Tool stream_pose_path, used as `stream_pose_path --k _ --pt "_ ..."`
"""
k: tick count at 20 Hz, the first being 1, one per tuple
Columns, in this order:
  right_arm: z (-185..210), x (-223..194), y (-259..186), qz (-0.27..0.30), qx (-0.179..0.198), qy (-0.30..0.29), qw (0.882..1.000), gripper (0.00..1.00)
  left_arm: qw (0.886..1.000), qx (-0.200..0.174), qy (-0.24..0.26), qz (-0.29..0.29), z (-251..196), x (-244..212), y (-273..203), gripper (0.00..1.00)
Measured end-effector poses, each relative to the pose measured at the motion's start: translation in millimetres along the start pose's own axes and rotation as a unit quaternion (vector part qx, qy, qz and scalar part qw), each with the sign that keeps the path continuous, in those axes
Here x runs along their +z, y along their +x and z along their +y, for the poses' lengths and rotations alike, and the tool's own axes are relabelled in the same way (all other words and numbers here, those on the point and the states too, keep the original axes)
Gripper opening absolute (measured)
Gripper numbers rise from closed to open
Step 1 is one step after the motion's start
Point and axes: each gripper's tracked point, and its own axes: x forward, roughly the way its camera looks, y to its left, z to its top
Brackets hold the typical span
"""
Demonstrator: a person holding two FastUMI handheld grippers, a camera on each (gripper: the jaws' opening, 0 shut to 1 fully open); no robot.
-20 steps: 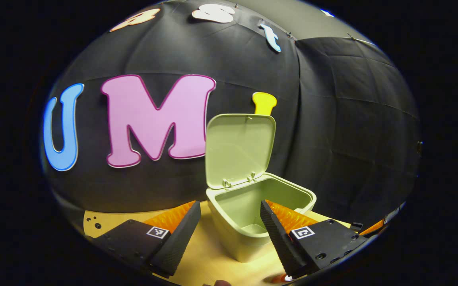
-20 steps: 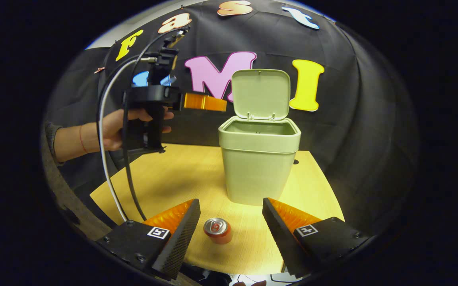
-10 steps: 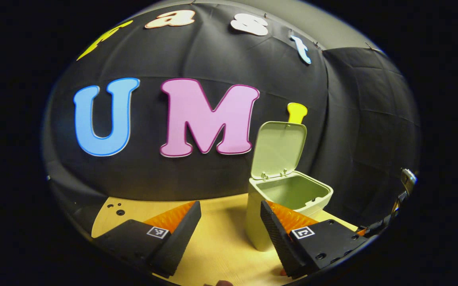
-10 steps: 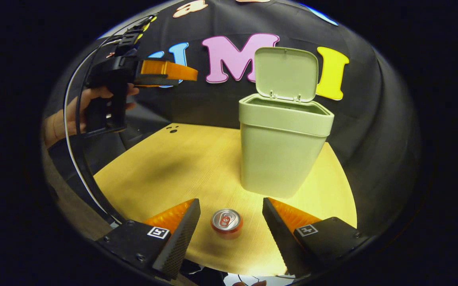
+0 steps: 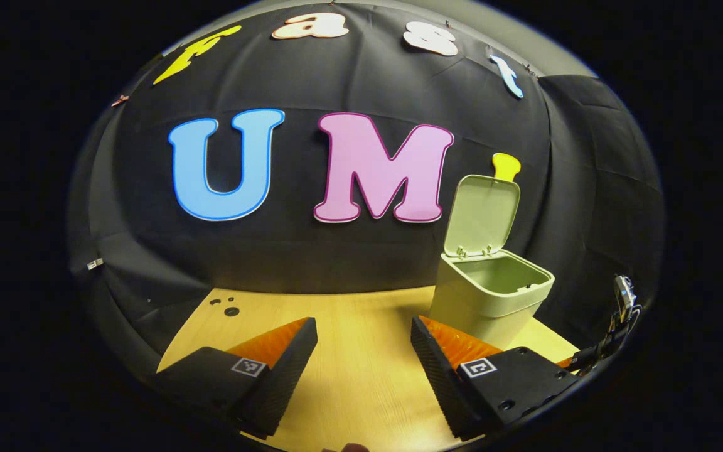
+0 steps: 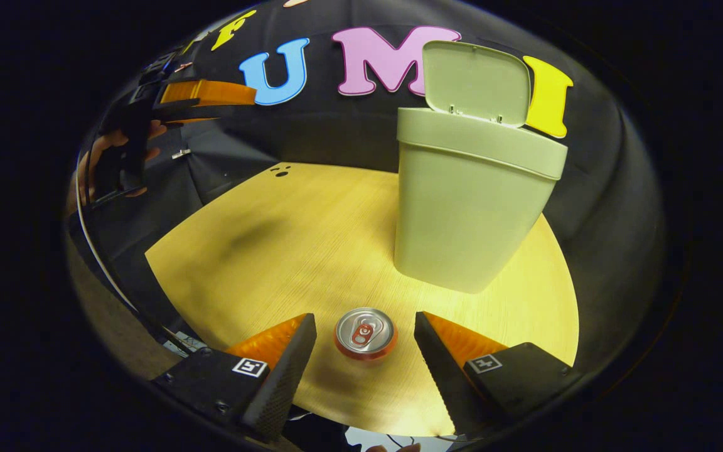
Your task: Press the lid of the desktop garbage bin to open it, pick up the crumpled paper on the desktop and throw it into the bin, then pick up the pop can on the desktop and drop it into the bin, and finally close the garbage bin lid.
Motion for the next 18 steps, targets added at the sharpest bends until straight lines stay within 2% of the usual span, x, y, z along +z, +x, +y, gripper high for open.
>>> stream_pose_path --k 8,18 --pt "-2 -25 22 0.041 0.0 -0.018 0.999 0.99 0.999 0.035 -0.018 0.024 25 -28 -23 0.96" --pt "-7 -41 42 0.071 -0.002 -0.008 0.997 0.99 0.998 0.05 -0.024 0.038 33 -44 -29 0.96"
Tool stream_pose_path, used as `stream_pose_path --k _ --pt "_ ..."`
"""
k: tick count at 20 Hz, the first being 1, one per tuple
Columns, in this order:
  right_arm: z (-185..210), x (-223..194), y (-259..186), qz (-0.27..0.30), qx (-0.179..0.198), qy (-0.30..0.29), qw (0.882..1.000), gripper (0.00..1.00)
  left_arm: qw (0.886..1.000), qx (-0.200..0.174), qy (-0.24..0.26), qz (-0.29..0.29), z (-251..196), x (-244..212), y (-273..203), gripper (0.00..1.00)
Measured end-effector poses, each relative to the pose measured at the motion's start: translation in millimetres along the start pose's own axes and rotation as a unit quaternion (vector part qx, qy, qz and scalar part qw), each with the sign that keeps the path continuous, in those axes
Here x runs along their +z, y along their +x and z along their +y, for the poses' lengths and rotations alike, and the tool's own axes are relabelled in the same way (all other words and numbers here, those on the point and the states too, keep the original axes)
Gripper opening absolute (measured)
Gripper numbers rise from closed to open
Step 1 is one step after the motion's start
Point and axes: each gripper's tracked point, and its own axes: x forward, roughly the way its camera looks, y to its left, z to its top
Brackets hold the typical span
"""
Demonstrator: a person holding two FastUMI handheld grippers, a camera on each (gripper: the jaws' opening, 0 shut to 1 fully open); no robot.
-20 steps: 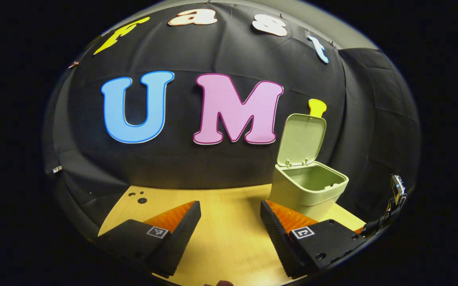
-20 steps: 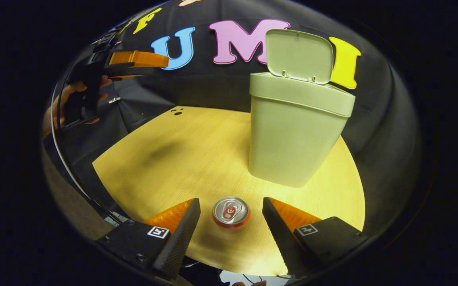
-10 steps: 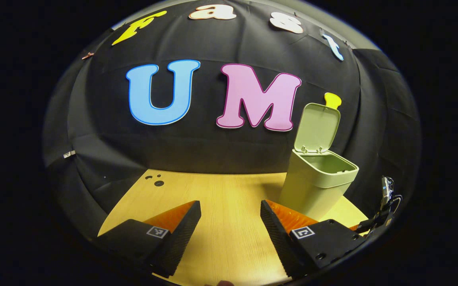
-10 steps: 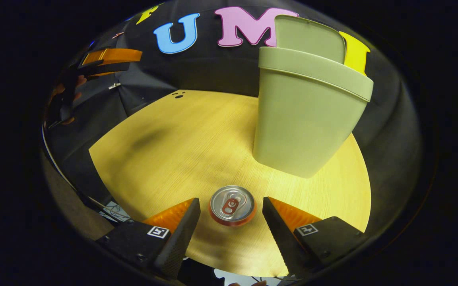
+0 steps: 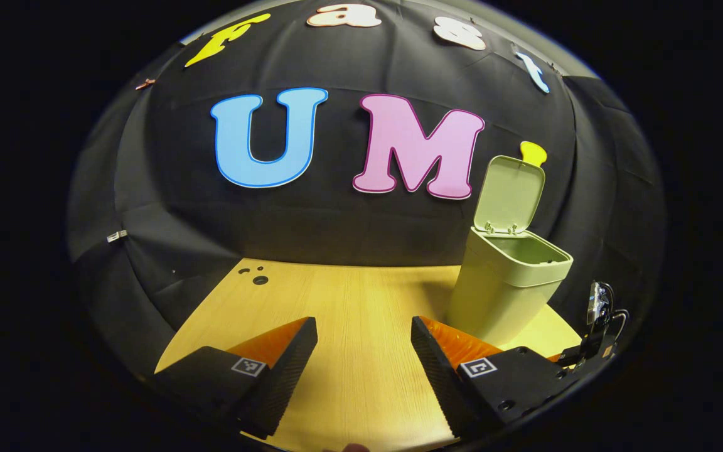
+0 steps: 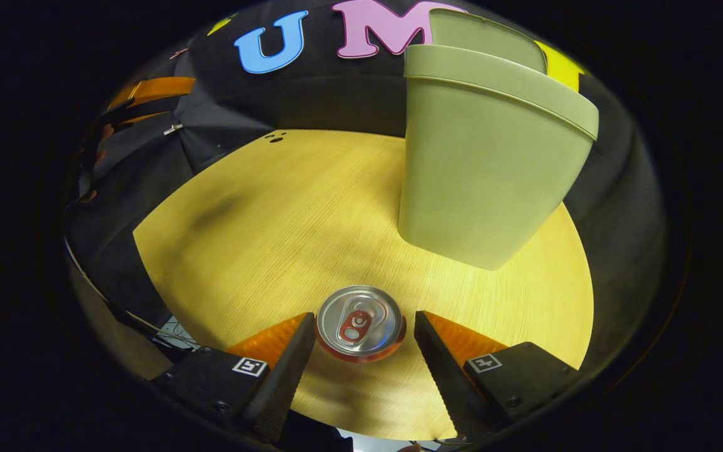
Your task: Press the lid of the desktop garbage bin to open it, pick up the crumpled paper on the desktop and throw it into the bin, then pick up the pop can on the desktop and drop it into the bin, and finally close the garbage bin lid.
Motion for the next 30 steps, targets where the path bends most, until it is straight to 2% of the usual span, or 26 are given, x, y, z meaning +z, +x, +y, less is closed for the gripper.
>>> stream_pose_path --k 2,3,4,10,15,25,28,29,30 --pt "1 -2 1 0.011 0.002 0.004 1.0 0.95 1.0 0.002 -0.002 0.002 1 -2 0 0.96" --pt "1 -2 2 0.01 0.002 0.006 1.0 0.84 1.0 0.003 -0.003 0.003 2 -4 0 0.96" --pt "1 -2 0 0.012 0.002 0.007 1.0 0.83 1.0 0.002 -0.004 0.004 1 -4 1 0.96" --pt "-1 6 -10 0.001 0.001 0.006 1.0 0.83 1.0 0.001 -0.004 0.008 0 -8 2 0.96" --pt "0 28 -31 -0.018 0.007 0.007 1.0 0.83 1.0 -0.001 -0.001 0.007 -3 -10 2 0.96" --pt "3 105 -90 -0.084 0.032 0.002 0.996 0.83 1.0 -0.007 -0.006 0.011 -6 -15 4 0.96" --pt "0 132 -108 -0.11 0.031 0.007 0.993 0.83 1.0 -0.009 -0.007 0.012 -7 -14 5 0.96" --pt "-2 141 -112 -0.117 0.029 0.006 0.993 0.8 1.0 -0.01 -0.006 0.012 -8 -14 4 0.96" --pt "-6 153 -117 -0.127 0.025 0.005 0.992 0.83 1.0 -0.011 -0.006 0.013 -9 -14 5 0.96"
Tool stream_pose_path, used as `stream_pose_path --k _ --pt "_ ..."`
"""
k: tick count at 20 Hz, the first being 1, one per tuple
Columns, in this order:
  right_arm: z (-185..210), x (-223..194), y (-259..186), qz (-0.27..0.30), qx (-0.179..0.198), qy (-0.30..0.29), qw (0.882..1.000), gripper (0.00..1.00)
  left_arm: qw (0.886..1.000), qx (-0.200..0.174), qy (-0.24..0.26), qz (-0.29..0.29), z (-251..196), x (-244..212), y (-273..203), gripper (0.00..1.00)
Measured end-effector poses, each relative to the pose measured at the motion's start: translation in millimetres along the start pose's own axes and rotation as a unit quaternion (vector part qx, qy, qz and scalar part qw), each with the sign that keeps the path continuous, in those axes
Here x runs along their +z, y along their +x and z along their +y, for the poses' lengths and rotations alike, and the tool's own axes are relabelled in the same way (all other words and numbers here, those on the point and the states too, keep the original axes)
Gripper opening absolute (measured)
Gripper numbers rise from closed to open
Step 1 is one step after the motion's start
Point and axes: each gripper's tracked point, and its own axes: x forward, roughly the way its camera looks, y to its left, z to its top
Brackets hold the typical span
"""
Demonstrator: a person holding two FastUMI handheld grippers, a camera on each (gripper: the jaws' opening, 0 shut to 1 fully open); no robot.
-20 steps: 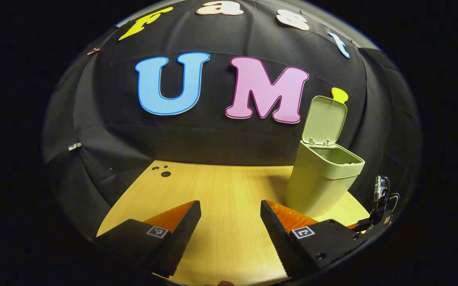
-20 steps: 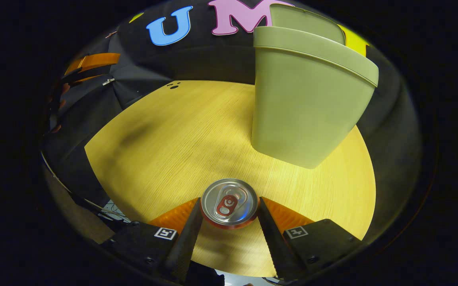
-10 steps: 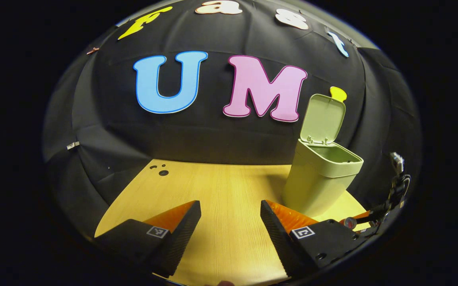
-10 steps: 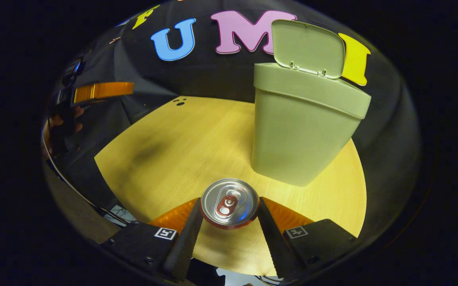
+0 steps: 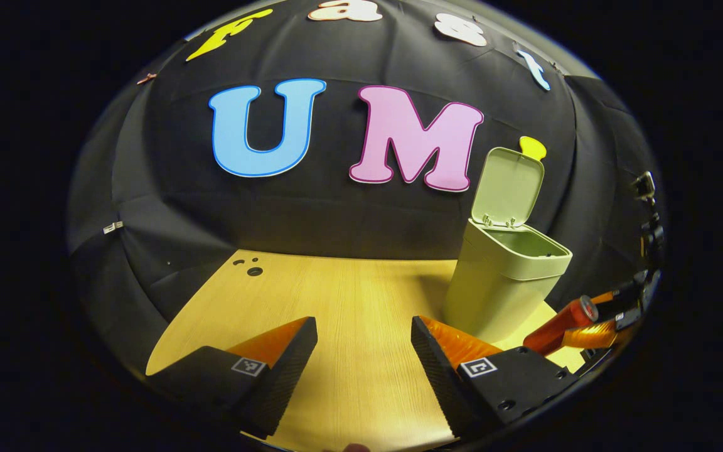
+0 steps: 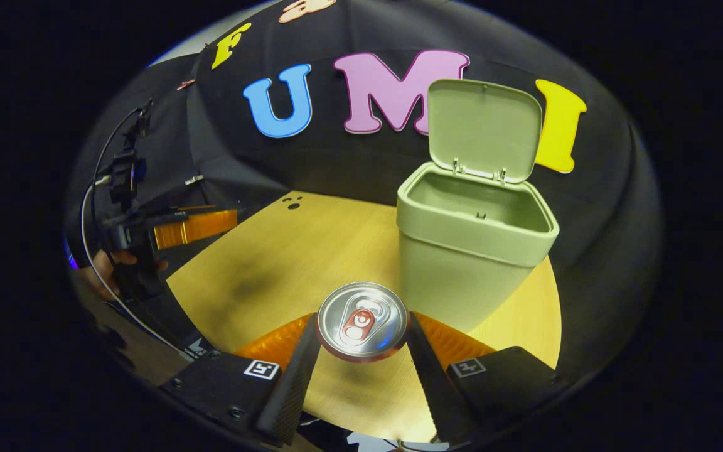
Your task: Press the lid of the desktop garbage bin to open it, pick up the crumpled paper on the desktop and throw it into the bin, then pick up the pop can on the desktop and drop it into the bin, and finally close the garbage bin lid.
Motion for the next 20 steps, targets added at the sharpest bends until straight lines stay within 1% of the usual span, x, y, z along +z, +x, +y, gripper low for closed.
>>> stream_pose_path --k 2,3,4,9,13,15,20 --pt "-4 22 -5 -0.019 -0.002 -0.003 1.0 0.83 1.0 -0.002 0.0 0.0 -2 -2 0 0.96" --pt "-8 34 -6 -0.03 -0.005 -0.005 1.0 0.79 1.0 -0.003 0.0 0.0 -2 -2 0 0.96" --pt "-10 44 -9 -0.038 -0.006 -0.007 0.999 0.83 1.0 -0.004 0.0 0.0 -3 -1 0 0.96" --pt "-33 96 -16 -0.087 -0.017 -0.006 0.996 0.83 1.0 -0.004 -0.001 0.002 -4 -3 -1 0.96" --pt "-54 125 -16 -0.113 -0.033 -0.012 0.993 0.83 1.0 -0.005 -0.003 0.004 -4 -3 -2 0.96" --pt "-66 136 -11 -0.116 -0.043 -0.014 0.992 0.83 1.0 -0.005 -0.005 0.005 -4 -3 -3 0.96" --pt "-94 152 7 -0.12 -0.06 0.013 0.991 0.83 1.0 -0.005 -0.009 0.008 -4 -5 -4 0.96"
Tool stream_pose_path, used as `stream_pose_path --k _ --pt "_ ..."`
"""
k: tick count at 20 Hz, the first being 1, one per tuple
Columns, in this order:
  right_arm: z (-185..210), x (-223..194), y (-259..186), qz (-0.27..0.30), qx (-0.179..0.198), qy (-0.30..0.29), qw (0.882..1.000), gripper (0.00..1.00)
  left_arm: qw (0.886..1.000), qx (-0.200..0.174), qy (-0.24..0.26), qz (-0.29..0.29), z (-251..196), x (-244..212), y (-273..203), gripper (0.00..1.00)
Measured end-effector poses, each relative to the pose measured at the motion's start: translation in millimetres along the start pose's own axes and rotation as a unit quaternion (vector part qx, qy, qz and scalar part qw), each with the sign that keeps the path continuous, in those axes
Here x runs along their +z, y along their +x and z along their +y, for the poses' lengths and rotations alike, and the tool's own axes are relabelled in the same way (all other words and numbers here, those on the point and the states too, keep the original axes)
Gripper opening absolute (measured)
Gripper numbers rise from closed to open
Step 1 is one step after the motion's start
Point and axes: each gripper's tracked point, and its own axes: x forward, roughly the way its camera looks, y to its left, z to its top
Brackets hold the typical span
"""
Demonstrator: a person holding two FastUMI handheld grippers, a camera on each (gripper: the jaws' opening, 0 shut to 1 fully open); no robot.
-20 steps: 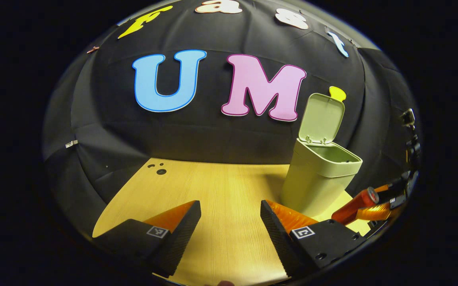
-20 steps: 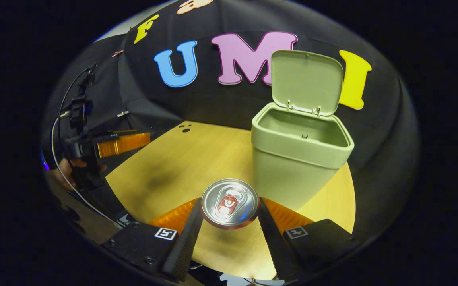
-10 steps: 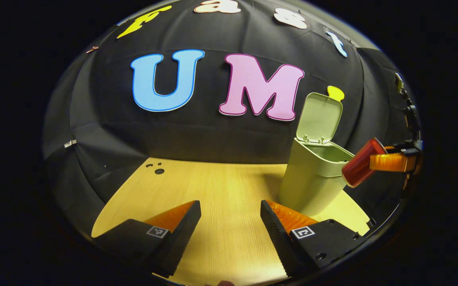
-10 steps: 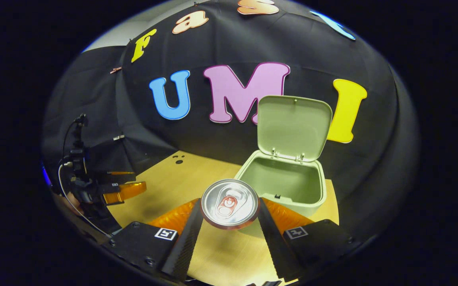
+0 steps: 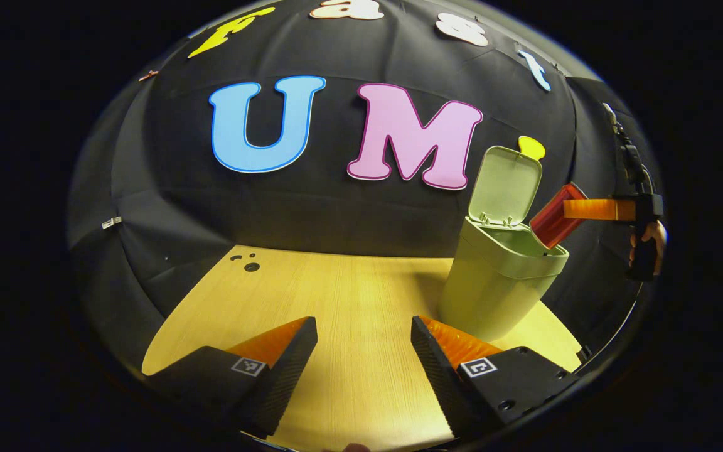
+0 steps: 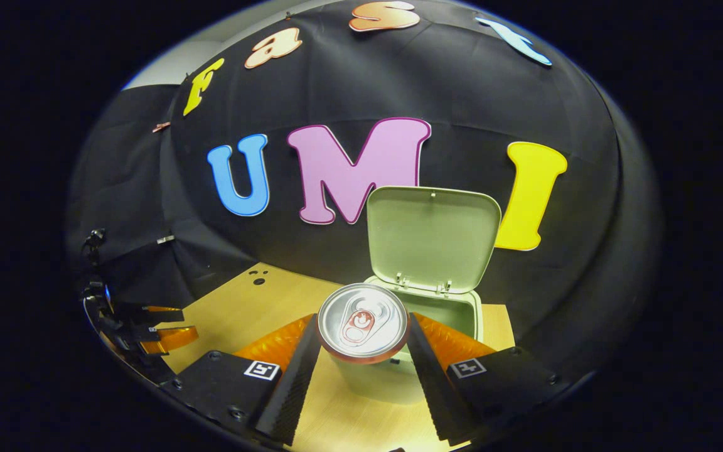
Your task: Press the lid of the desktop garbage bin to open it, pick up the crumpled paper on the desktop and throw it into the bin, then pick up the pop can on the desktop and drop it into the bin, and finally close the garbage bin lid.
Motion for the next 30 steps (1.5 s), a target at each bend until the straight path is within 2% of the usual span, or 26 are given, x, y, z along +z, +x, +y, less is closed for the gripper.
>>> stream_pose_path --k 6,17,21,26,30 --pt "-27 -20 37 0.028 -0.014 -0.009 0.999 0.83 1.0 0.004 0.002 0.009 -5 -6 1 0.98" --pt "-41 -93 90 0.147 -0.034 0.018 0.988 0.83 0.999 0.041 -0.009 0.007 8 -12 -4 0.96" --pt "-45 -100 100 0.163 -0.034 0.059 0.984 0.84 0.999 0.048 -0.013 0.003 9 -11 -6 0.96" --pt "-46 -101 108 0.167 -0.03 0.067 0.983 0.86 0.999 0.05 -0.01 0.001 6 -9 -9 0.96" --pt "-40 -97 106 0.165 -0.026 0.071 0.983 0.94 0.999 0.05 -0.011 -0.001 5 -9 -10 0.96"
